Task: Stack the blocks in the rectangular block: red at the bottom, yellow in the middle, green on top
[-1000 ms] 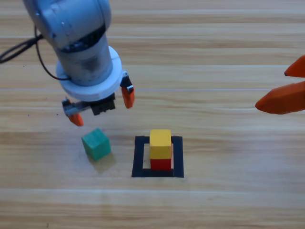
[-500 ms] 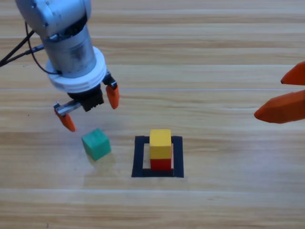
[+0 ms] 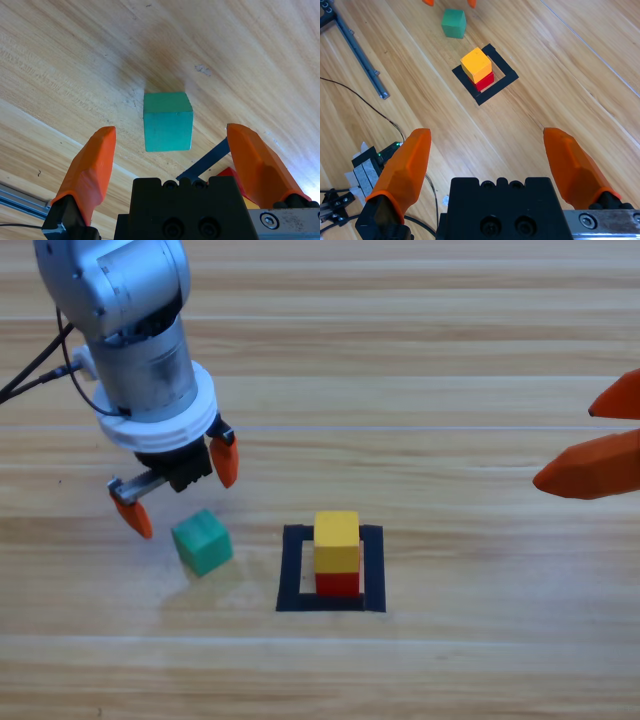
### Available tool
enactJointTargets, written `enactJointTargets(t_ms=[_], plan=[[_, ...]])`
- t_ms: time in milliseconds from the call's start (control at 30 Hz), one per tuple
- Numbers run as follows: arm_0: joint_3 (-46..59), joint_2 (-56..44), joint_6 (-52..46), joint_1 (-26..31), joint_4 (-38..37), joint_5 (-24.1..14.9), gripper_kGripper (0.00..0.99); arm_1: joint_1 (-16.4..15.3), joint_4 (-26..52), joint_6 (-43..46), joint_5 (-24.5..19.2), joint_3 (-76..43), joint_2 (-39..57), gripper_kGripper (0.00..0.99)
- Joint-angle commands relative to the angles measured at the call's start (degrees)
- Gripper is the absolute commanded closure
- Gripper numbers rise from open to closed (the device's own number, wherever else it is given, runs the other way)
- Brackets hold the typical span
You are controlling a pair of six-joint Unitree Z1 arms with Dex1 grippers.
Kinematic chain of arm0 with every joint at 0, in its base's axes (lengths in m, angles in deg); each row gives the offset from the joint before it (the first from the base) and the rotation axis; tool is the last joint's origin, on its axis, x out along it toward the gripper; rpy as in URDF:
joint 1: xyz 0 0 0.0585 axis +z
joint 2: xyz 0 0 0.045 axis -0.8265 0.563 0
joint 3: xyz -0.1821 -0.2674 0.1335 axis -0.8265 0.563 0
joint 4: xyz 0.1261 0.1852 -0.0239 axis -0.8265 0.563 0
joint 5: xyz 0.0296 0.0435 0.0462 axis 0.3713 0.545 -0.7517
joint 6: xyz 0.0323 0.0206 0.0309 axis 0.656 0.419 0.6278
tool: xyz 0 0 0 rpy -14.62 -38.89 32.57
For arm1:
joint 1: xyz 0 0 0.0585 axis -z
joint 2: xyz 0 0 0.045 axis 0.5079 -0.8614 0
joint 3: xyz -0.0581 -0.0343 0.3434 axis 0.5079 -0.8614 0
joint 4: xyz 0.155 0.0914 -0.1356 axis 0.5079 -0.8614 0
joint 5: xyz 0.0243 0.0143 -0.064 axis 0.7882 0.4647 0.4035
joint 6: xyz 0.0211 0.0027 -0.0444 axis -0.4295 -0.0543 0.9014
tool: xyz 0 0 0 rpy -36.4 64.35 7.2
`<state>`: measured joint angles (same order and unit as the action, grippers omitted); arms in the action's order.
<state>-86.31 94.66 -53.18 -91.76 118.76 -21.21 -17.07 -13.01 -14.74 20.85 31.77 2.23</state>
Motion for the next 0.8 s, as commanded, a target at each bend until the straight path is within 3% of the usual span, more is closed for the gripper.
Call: enactJointTargets(t_ms=[33, 800], plan=[[2.29, 2.89, -0.92, -0.45, -1.2, 0.83, 0.042, 1.45, -0.39, 0.63, 1.24, -1.62, -2.88, 0.001], [5.46, 6.58, -1.88, -2.74, -7.79, 1.27, 0.045, 1.45, -0.39, 0.63, 1.15, -1.45, -3.23, 0.001]])
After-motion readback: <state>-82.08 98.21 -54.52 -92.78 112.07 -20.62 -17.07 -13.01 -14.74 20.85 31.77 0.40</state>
